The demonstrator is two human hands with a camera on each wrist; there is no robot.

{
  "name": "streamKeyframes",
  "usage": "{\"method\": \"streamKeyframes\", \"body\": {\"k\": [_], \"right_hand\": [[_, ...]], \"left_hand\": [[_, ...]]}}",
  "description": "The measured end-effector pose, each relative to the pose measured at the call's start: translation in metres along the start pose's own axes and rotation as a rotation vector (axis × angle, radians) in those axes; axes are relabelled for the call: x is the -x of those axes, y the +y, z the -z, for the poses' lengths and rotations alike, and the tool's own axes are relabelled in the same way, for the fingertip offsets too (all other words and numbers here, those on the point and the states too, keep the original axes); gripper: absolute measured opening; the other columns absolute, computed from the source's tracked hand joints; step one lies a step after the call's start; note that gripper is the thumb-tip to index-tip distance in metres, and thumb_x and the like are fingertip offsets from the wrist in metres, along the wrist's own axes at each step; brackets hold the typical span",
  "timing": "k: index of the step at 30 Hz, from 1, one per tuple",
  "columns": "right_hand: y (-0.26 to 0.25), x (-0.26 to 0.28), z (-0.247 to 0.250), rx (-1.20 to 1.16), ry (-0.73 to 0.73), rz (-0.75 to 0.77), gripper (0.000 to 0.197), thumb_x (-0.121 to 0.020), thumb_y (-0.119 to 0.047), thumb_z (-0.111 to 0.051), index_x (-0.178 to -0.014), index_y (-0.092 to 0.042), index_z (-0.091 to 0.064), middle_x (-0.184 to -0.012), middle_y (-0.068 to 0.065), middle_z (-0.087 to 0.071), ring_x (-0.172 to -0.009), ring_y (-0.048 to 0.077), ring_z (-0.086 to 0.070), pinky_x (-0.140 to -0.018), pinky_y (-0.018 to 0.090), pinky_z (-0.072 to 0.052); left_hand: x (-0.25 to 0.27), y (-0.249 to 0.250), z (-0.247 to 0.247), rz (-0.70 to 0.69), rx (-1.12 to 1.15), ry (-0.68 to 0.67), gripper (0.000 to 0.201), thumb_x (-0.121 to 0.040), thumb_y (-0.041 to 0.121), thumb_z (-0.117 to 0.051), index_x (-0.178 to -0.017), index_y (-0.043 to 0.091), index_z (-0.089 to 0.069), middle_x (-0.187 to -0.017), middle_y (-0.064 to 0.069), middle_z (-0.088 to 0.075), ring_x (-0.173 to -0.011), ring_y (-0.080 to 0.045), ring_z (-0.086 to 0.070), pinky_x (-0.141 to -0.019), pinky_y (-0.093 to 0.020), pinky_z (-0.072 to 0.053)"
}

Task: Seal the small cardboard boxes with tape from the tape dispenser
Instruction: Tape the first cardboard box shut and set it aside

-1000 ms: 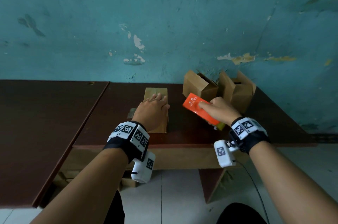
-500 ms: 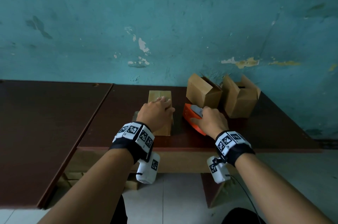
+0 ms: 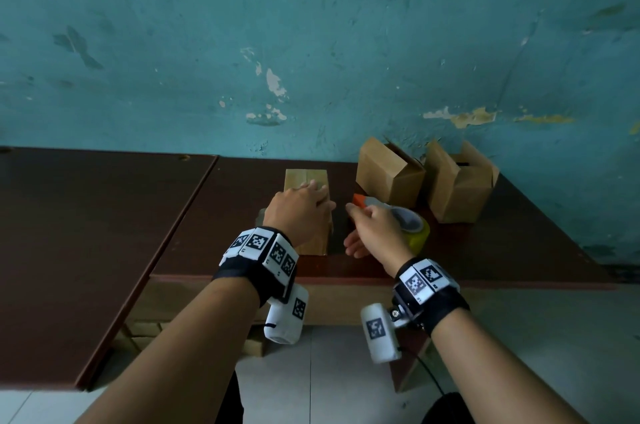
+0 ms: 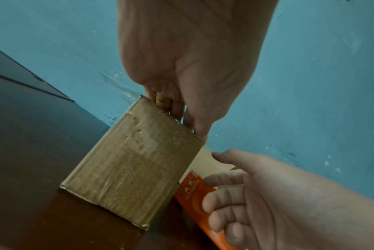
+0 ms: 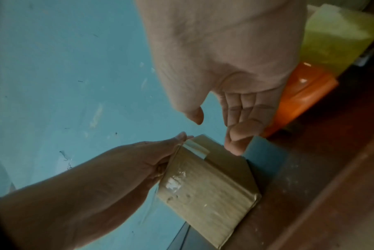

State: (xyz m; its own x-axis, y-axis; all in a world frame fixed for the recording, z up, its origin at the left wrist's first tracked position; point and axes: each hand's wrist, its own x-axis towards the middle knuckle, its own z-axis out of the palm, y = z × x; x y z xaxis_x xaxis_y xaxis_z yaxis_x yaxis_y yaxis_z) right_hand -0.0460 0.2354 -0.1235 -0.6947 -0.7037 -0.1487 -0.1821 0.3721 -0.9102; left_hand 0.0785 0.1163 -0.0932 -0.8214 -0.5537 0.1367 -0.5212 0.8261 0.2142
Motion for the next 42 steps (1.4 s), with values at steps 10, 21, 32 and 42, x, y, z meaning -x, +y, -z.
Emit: {"method": "streamKeyframes", "body": {"k": [10, 21, 32, 42], "right_hand": [[0.000, 0.005, -0.018, -0.644, -0.145, -0.333, 0.034, -0.108, -0.036, -0.059, -0.109, -0.002, -0.055, -0.072, 0.018, -0.076, -0.063, 0.026, -0.073, -0.058, 0.031, -0.057], [0.010, -0.002, -0.019, -0.646, -0.112, -0.244, 0.009, -0.095, -0.006, -0.073, -0.103, -0.004, -0.071, -0.080, 0.006, -0.077, -0.069, 0.014, -0.067, -0.063, 0.025, -0.051], [0.004, -0.004, -0.004, -0.517, 0.129, -0.015, 0.021, -0.091, -0.001, -0.073, -0.104, -0.013, -0.062, -0.082, 0.008, -0.076, -0.055, 0.009, -0.059, -0.058, 0.025, -0.047], [0.009, 0.008, -0.001, -0.371, 0.244, 0.036, 0.018, -0.095, -0.004, -0.071, -0.104, -0.014, -0.059, -0.082, 0.008, -0.074, -0.062, 0.011, -0.061, -0.054, 0.019, -0.047]], "left_hand": [[0.003, 0.004, 0.000, 0.009, -0.012, 0.023, 0.038, -0.110, 0.042, -0.038, -0.135, 0.021, -0.057, -0.132, -0.003, -0.060, -0.116, -0.028, -0.063, -0.095, -0.043, -0.048], [0.004, 0.007, 0.002, 0.017, 0.010, 0.023, 0.038, -0.109, 0.040, -0.040, -0.137, 0.021, -0.057, -0.135, -0.003, -0.059, -0.118, -0.027, -0.063, -0.097, -0.044, -0.048], [0.004, 0.006, 0.004, 0.011, -0.034, 0.001, 0.041, -0.110, 0.041, -0.038, -0.142, 0.021, -0.054, -0.143, -0.003, -0.056, -0.122, -0.028, -0.062, -0.098, -0.043, -0.047], [0.004, 0.003, 0.004, 0.026, 0.021, 0.019, 0.038, -0.109, 0.044, -0.040, -0.135, 0.023, -0.058, -0.135, -0.002, -0.061, -0.117, -0.028, -0.064, -0.096, -0.043, -0.049]]}}
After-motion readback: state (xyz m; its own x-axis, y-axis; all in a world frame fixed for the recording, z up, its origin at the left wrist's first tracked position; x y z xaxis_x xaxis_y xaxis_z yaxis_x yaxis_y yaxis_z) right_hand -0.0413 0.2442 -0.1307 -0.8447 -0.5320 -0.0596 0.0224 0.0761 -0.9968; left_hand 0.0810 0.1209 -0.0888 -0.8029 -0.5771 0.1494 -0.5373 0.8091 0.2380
